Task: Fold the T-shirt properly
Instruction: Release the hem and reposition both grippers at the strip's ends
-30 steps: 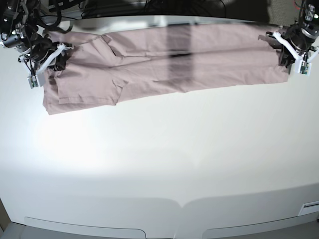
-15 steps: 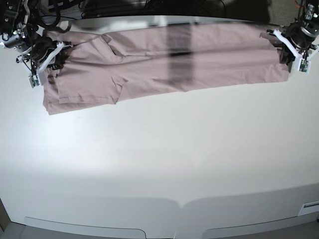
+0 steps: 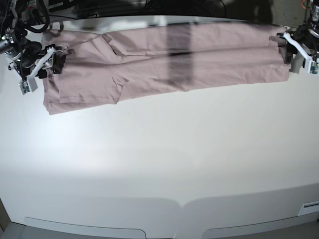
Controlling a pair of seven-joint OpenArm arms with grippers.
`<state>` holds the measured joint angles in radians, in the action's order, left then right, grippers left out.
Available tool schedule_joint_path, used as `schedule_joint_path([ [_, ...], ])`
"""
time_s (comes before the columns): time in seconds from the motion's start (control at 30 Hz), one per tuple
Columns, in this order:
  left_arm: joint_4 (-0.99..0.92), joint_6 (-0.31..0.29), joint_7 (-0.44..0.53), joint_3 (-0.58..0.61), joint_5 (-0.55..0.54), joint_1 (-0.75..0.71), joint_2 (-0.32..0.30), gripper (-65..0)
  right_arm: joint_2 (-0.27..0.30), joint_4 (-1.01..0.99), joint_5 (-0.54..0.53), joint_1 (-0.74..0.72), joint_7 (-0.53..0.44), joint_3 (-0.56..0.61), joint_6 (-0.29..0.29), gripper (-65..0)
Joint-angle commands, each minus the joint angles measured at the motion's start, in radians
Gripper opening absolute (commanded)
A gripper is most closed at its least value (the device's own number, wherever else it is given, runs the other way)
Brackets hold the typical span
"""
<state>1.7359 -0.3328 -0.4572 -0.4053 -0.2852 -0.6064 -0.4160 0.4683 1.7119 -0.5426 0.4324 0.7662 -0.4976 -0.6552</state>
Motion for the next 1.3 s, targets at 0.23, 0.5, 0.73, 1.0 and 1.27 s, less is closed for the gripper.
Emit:
schedule_joint_path([
  [0.23,0.003,-0.169,-0.078,-0.109,-0.234,-0.003,-0.017,-30.9,0.044,0.014,-0.176,-0.003,-0.018,-0.009,-0.003,-34.6],
  [0.5,-0.216,-0.257,-0.067,-0.109,-0.301,0.022,-0.017,-31.0,0.044,0.014,-0.173,-0.003,-0.016,-0.009,-0.003,-34.6],
  [0.73,-0.394,-0.365,-0.203,-0.109,-0.553,0.113,-0.016,-31.1,0.044,0.014,-0.172,-0.003,-0.015,-0.009,-0.003,-34.6],
  [1.0,-0.427,-0.365,-0.347,-0.109,-0.640,0.130,-0.013,-40.6,0.044,0.014,-0.172,-0.003,-0.018,-0.009,-0.003,-34.6],
  [1.27,-0.427,-0.365,-0.406,-0.109,-0.738,0.130,-0.011,-55.0,0.044,0.014,-0.182,-0.003,-0.023,-0.009,-0.003,-34.6],
])
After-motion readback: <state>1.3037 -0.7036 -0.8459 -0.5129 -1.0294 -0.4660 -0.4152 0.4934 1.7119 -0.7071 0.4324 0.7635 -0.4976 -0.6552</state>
